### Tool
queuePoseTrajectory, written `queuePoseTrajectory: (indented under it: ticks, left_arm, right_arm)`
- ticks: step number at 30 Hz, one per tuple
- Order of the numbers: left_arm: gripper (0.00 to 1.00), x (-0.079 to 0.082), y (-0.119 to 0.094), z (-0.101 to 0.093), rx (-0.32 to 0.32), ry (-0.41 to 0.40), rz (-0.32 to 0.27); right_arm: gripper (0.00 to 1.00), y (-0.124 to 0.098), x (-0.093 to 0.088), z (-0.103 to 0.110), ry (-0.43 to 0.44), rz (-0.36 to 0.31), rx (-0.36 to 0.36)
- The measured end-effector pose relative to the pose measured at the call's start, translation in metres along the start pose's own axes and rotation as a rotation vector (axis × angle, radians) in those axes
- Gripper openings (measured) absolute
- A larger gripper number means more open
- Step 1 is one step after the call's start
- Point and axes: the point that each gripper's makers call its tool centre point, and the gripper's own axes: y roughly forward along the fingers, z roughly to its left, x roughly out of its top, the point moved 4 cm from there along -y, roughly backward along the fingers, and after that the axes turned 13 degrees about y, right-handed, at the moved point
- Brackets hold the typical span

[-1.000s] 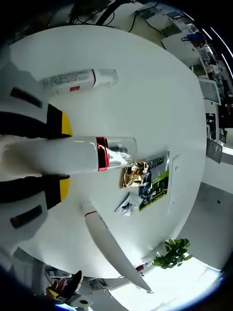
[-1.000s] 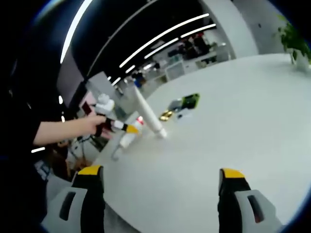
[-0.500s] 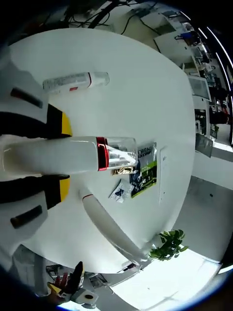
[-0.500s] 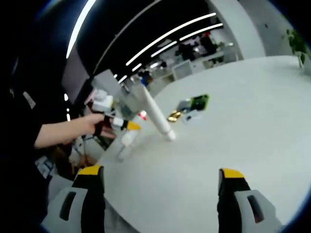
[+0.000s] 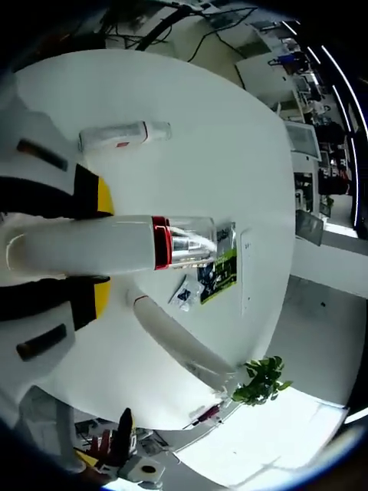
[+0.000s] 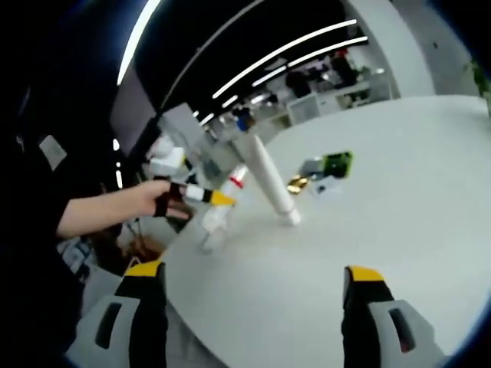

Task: Arrange the skincare products in the storage area until every visible bottle or jar stands upright without overlapping.

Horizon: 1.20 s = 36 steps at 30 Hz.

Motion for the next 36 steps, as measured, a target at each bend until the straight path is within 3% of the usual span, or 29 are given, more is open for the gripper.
queuePoseTrajectory:
  ticks: [13, 16, 22, 25, 31, 36]
  left_arm:
    - [0.25, -0.005, -0.034, -0.011, 0.025, -0.031, -0.103]
    - [0.25, -0.003, -0.044, -0.018, 0.021, -0.02, -0.128]
    - [0.25, 0.006, -0.07, -0.034, -0.041, -0.07, -0.214]
    - [0.25, 0.011, -0.082, -0.041, -0.052, -0.053, -0.235]
    - [0.25, 0.022, -0.104, -0.052, -0.06, -0.039, -0.291]
    - [0.25, 0.033, -0.119, -0.064, -0.066, -0.017, -0.337]
  right_arm:
    - [0.89, 0.018, 0.018, 0.045, -0.035, 0.019, 0.098]
    - [0.86, 0.025, 0.021, 0.061, -0.006, 0.016, 0.146]
    - [0.84, 0.039, 0.029, 0.088, 0.025, 0.026, 0.252]
    - [0.83, 0.045, 0.039, 0.099, 0.101, 0.015, 0.304]
    - [0.81, 0.054, 0.061, 0.115, 0.171, 0.0, 0.304]
    - [0.8, 0.061, 0.077, 0.136, 0.158, -0.009, 0.305]
